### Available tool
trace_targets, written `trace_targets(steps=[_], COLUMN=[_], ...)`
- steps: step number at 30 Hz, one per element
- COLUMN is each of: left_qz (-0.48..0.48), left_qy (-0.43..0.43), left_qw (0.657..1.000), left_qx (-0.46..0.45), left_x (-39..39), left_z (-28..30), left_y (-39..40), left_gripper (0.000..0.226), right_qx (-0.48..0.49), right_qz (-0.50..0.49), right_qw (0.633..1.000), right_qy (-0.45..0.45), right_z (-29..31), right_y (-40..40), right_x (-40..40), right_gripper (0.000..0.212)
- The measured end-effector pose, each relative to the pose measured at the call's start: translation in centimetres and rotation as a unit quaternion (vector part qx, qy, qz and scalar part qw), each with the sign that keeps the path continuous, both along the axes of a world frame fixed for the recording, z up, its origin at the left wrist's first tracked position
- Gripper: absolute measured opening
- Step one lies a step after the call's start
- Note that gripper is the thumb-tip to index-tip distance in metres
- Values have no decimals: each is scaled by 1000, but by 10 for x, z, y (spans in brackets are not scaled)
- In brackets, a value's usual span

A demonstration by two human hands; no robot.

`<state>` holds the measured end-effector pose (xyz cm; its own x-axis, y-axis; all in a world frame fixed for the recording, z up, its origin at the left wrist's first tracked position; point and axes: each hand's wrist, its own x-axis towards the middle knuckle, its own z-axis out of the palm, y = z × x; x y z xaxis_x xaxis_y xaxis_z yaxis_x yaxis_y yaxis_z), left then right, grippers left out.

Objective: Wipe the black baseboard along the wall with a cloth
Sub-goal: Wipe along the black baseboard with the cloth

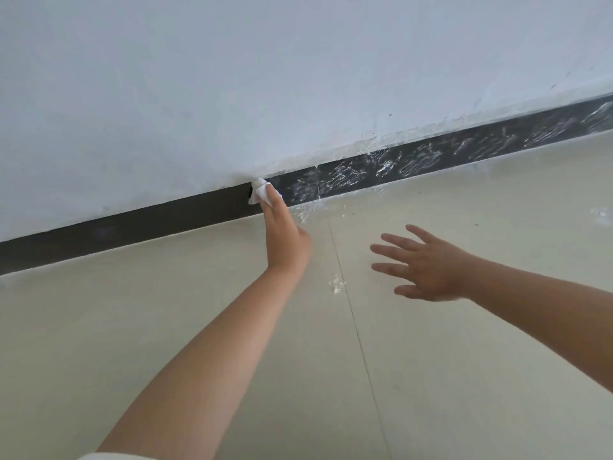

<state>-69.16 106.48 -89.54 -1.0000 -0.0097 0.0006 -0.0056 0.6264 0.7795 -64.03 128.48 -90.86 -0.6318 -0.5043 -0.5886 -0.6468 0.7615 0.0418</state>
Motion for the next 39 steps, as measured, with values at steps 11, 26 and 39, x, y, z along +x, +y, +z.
trace_targets(steps=[11, 26, 39], left_qz=[-173, 138, 122], left_qy=[-86, -144, -78], left_qw=[975, 973, 989], left_qx=[-113, -116, -17], left_x=[-12, 18, -13], left_z=[12, 30, -31], left_y=[134, 70, 92], left_gripper=[76, 75, 74], right_qx=[-60, -95, -33], right_qz=[-193, -182, -169], right_qw=[978, 973, 981], right_qy=[-49, -105, -93], right_z=[-52, -47, -50], right_y=[41, 46, 44], right_x=[16, 11, 12], right_gripper=[67, 67, 73])
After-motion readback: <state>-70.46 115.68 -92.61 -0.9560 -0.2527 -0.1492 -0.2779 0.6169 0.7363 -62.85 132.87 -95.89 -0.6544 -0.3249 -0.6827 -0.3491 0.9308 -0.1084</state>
